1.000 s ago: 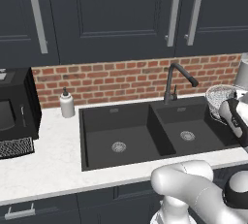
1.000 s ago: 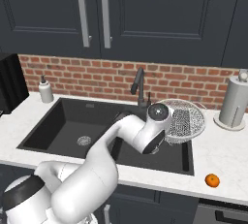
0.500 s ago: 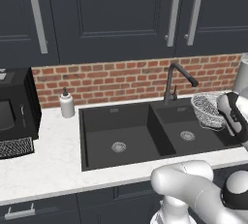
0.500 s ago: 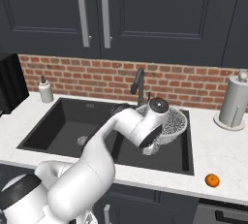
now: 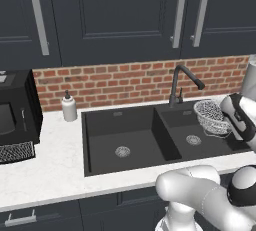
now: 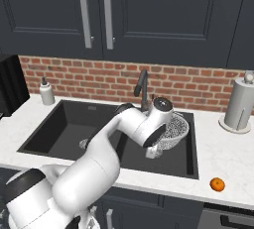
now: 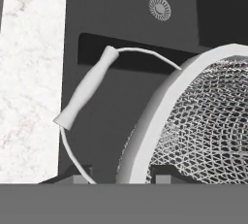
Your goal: Put the colander in the sink, put the tangerine in the colander, and turn on the sink faucet and pour water over the colander.
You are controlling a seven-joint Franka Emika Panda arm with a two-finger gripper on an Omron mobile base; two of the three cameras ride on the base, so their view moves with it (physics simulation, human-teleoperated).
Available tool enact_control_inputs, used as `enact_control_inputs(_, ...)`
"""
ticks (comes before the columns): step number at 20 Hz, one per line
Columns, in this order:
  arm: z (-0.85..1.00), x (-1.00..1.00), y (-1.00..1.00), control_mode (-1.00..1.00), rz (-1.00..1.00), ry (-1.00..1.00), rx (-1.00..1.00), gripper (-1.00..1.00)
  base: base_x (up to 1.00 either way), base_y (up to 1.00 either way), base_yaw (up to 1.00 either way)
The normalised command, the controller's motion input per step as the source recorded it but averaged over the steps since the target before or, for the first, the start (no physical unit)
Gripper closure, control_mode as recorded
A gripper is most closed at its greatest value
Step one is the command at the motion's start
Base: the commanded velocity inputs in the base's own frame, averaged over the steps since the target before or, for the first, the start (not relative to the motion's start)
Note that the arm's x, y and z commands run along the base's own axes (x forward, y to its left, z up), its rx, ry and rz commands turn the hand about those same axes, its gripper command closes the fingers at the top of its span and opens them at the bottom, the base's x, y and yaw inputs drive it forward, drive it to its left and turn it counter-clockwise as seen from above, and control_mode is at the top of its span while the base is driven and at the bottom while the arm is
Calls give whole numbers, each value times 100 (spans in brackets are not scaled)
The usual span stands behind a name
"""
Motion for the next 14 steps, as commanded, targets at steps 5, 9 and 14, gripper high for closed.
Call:
enact_control_inputs(5, -32, 7, 0, -100, 0, -2, -1, 100, 0, 0, 0)
enact_control_inputs(9, -18, 39, 5, -100, 0, -2, -1, 100, 0, 0, 0)
enact_control_inputs(14, -5, 50, 8, -100, 0, 0, 0, 100, 0, 0, 0)
